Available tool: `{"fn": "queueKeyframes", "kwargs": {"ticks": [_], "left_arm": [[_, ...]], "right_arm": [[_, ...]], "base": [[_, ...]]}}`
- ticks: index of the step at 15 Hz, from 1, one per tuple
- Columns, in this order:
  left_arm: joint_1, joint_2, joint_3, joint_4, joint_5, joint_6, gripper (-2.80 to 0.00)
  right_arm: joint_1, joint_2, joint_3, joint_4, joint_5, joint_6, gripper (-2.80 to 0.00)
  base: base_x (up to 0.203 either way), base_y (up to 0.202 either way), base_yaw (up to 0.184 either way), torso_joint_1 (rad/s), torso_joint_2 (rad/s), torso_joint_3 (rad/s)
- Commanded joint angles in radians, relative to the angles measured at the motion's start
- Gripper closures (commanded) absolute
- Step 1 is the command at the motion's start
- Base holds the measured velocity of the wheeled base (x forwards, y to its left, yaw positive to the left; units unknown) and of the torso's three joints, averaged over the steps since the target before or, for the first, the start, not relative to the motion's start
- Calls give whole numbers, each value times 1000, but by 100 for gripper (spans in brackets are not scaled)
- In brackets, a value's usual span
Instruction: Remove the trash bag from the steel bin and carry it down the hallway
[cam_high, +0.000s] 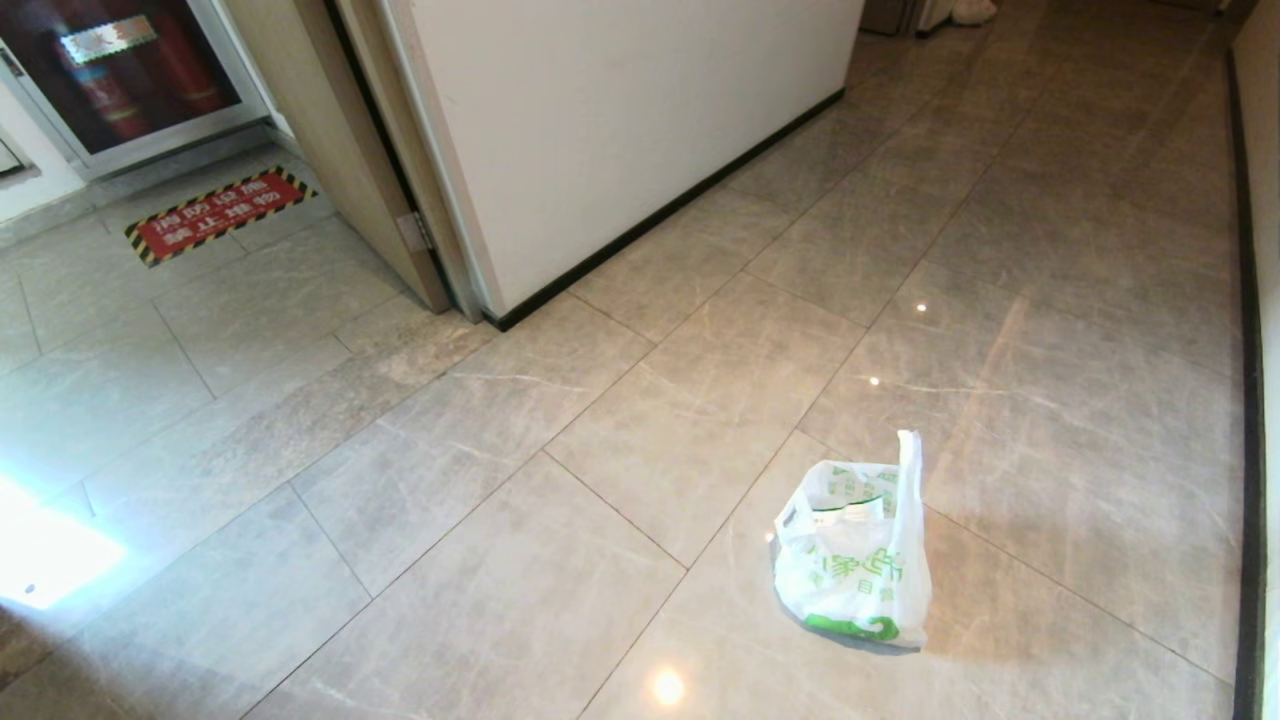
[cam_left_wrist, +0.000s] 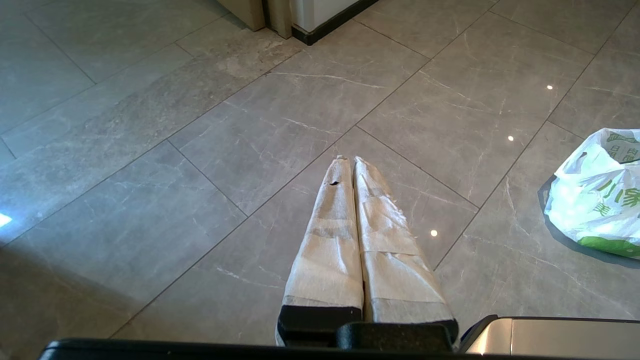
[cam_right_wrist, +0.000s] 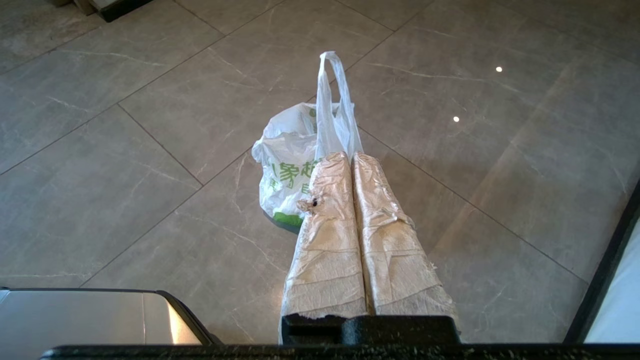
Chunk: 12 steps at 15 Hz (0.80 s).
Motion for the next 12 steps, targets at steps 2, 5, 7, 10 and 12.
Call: {"fn": "queueKeyframes", "kwargs": {"ticks": [2,5,7,10,12], "left_arm": [[0,0,0,0,0,-1,0],[0,0,0,0,0,-1,0],[0,1,0,0,0,3,0],[0,0,0,1,0,-1,0],[0,0,0,1,0,-2,0]], "right_arm": [[-1,0,0,1,-1,4,0],[0,0,0,1,-1,4,0],[0,0,0,1,-1,3,0],[0,0,0,1,-1,3,0],[0,0,0,1,-1,3,0]], "base": [[0,0,0,0,0,0],[0,0,0,0,0,0],[0,0,0,0,0,0],[0,0,0,1,2,12],[0,0,0,3,2,139]]}}
